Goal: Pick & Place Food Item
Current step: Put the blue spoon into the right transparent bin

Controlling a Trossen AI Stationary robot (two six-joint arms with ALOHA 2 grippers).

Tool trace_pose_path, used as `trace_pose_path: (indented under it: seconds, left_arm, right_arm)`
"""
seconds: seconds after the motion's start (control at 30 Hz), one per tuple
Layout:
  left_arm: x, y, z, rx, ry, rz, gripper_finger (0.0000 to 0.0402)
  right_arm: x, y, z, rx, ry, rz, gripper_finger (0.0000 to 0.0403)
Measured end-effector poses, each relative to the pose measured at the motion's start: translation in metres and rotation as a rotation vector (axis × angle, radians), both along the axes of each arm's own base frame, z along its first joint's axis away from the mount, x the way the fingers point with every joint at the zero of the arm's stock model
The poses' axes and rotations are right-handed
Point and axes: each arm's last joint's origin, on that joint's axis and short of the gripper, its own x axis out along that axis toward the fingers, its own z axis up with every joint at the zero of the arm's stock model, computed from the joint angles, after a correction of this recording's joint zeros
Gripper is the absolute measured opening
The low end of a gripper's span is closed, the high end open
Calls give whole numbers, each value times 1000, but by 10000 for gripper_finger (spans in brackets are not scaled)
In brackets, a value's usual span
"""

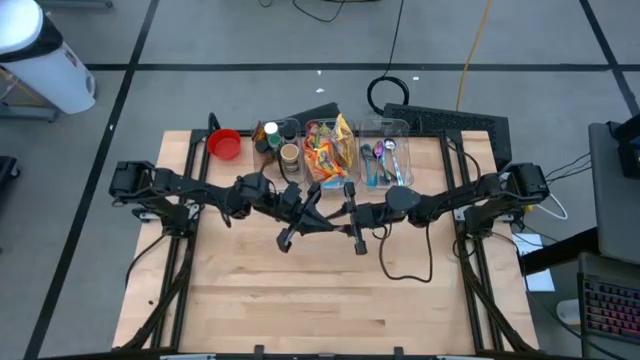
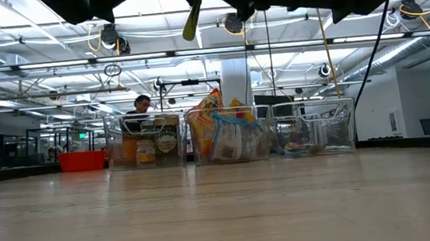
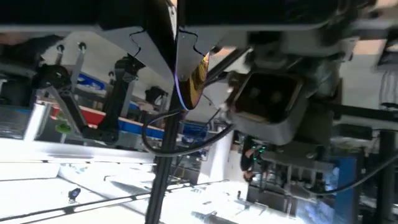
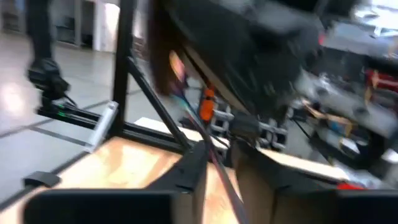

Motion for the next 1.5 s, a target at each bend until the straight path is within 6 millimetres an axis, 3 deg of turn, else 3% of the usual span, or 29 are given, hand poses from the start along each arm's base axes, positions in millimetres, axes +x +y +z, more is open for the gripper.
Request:
trace_pose_path:
  seconds: [0.1,0.33,0.47,0.7,0.9,1.07,1.3,1.5]
  left_arm:
    - [0,0,0,-10,5,23,6]
    - [1,-1,0,-15,7,70,23]
    - [-1,-3,2,39,-6,118,70]
    - [-27,3,28,151,29,205,181]
    - [-59,14,44,224,141,345,230]
    - [-70,21,33,274,343,534,238]
    - [-59,26,6,329,519,677,239]
    - [-47,27,-12,365,596,718,239]
  right_arm:
    - [-1,1,2,-13,-23,46,16]
    - [-1,3,1,-18,-16,92,3]
    - [-1,3,-1,81,36,109,1]
    - [-11,-7,8,181,142,63,1]
    - [-41,-31,31,199,220,-216,1]
    - [-75,-69,40,201,317,-600,0]
    - [-110,-130,16,354,552,-962,0]
    - [-124,-151,-11,472,767,-1105,5]
